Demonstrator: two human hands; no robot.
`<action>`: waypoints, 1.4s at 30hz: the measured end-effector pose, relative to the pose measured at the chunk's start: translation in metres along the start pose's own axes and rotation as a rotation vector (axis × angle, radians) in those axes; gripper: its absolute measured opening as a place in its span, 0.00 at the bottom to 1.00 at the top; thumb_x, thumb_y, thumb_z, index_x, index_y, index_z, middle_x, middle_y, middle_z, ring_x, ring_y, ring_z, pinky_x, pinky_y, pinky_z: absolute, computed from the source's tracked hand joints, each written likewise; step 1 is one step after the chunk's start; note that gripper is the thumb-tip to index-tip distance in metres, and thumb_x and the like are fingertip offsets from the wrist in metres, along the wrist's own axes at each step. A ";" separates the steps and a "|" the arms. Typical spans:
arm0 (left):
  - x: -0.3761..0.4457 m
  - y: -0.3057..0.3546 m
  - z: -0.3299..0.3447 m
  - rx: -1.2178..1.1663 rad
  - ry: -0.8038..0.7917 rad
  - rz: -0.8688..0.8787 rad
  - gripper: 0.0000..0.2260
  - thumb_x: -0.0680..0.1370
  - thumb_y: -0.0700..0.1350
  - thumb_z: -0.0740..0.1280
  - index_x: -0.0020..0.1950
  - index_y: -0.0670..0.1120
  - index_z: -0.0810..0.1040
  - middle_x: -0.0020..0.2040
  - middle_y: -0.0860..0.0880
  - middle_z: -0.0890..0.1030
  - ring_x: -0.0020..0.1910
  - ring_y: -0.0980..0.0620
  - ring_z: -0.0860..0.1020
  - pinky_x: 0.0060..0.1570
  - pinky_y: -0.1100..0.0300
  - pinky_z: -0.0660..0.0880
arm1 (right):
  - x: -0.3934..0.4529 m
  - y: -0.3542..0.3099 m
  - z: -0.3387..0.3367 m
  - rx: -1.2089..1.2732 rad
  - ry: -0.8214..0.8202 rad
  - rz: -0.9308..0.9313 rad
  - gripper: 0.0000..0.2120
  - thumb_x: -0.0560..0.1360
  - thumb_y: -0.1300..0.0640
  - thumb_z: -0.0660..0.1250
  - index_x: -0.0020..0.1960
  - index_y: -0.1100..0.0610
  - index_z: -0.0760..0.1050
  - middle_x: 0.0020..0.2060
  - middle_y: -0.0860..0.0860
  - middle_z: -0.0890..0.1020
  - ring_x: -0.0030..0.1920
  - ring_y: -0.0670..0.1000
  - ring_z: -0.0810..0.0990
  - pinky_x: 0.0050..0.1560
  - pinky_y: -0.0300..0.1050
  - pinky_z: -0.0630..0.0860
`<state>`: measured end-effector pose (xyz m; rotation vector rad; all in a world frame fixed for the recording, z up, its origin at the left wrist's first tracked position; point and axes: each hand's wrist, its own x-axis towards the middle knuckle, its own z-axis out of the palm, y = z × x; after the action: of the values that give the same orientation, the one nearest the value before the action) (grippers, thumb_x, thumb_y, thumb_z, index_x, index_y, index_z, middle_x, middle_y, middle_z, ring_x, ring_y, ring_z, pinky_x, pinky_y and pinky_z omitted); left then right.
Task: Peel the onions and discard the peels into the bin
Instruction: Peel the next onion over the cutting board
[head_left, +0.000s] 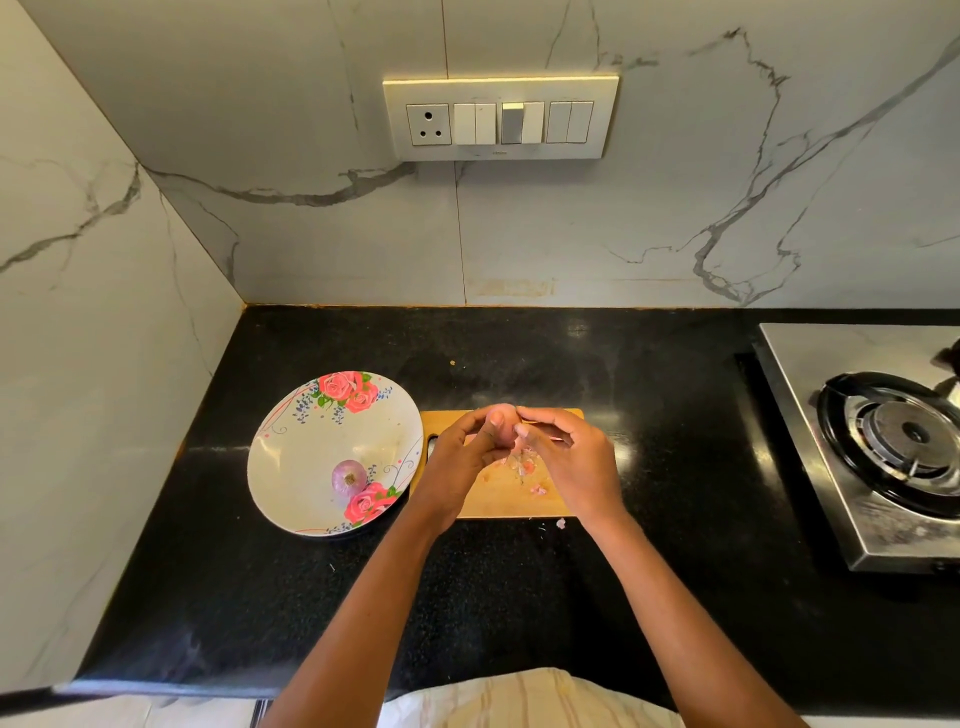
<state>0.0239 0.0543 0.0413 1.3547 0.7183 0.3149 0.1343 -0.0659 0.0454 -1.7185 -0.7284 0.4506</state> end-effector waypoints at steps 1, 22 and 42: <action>0.000 0.000 0.001 0.009 0.004 0.004 0.14 0.83 0.53 0.62 0.67 0.51 0.77 0.61 0.49 0.82 0.58 0.52 0.83 0.55 0.60 0.80 | -0.001 0.000 -0.001 -0.037 0.011 -0.029 0.10 0.76 0.58 0.74 0.58 0.54 0.84 0.50 0.41 0.85 0.52 0.37 0.83 0.52 0.30 0.78; 0.004 -0.001 -0.004 0.224 0.076 0.064 0.20 0.79 0.60 0.62 0.66 0.53 0.78 0.56 0.55 0.83 0.50 0.57 0.82 0.50 0.63 0.81 | 0.000 0.004 -0.002 -0.320 0.023 -0.237 0.05 0.78 0.56 0.73 0.52 0.55 0.85 0.42 0.46 0.86 0.42 0.42 0.84 0.42 0.29 0.76; -0.002 -0.004 -0.004 0.125 0.006 0.042 0.13 0.84 0.51 0.62 0.66 0.52 0.79 0.58 0.52 0.83 0.52 0.57 0.82 0.49 0.63 0.79 | 0.006 0.008 0.002 -0.222 0.094 -0.088 0.06 0.78 0.61 0.72 0.55 0.56 0.83 0.44 0.46 0.85 0.43 0.38 0.83 0.45 0.29 0.77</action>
<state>0.0189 0.0550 0.0383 1.4891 0.7246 0.3115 0.1388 -0.0615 0.0377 -1.8921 -0.8056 0.2327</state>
